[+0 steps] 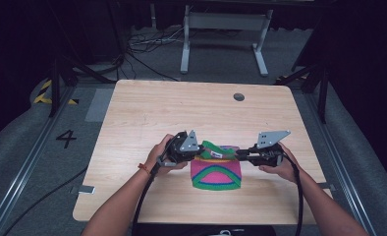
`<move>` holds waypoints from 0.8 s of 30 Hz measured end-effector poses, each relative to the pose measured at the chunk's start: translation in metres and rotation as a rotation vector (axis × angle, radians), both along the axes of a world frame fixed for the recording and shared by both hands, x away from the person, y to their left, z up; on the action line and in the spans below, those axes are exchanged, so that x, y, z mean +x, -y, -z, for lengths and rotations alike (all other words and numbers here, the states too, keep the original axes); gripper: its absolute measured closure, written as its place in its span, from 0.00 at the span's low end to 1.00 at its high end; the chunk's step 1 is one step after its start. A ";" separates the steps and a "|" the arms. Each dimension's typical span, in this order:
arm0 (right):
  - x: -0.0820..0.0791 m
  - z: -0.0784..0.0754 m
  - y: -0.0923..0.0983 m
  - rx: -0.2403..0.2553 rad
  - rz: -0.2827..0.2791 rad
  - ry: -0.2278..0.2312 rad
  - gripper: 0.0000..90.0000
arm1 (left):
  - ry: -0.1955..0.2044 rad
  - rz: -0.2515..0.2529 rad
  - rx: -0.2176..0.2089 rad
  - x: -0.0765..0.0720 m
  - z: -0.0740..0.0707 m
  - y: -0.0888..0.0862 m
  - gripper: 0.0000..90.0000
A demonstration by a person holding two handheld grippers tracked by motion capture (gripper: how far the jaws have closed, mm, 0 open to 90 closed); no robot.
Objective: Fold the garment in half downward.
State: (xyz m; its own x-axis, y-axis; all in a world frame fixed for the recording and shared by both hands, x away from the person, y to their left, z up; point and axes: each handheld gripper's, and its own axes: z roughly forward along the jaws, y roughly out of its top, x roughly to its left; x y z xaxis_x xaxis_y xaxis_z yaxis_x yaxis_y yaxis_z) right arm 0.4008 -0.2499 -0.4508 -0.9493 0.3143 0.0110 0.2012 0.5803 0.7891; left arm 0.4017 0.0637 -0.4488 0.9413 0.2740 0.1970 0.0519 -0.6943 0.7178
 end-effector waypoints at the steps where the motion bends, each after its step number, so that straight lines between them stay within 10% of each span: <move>1: -0.003 0.001 -0.001 -0.002 -0.010 0.000 0.88 | 0.000 0.012 0.003 -0.003 0.002 0.000 0.92; 17: -0.037 0.020 -0.014 -0.066 -0.062 -0.014 0.79 | -0.065 0.092 0.124 -0.046 0.026 -0.006 0.85; 24: -0.039 0.027 -0.027 -0.075 -0.041 -0.010 0.65 | -0.081 0.030 0.113 -0.051 0.026 0.001 0.49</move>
State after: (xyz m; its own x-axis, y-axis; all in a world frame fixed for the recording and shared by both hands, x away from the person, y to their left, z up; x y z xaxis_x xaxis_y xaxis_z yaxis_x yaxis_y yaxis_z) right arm 0.3622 -0.2234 -0.4780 -0.9614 0.2751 -0.0015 0.1836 0.6458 0.7411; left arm 0.3504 0.0623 -0.4753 0.9629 0.2259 0.1479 0.0845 -0.7723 0.6296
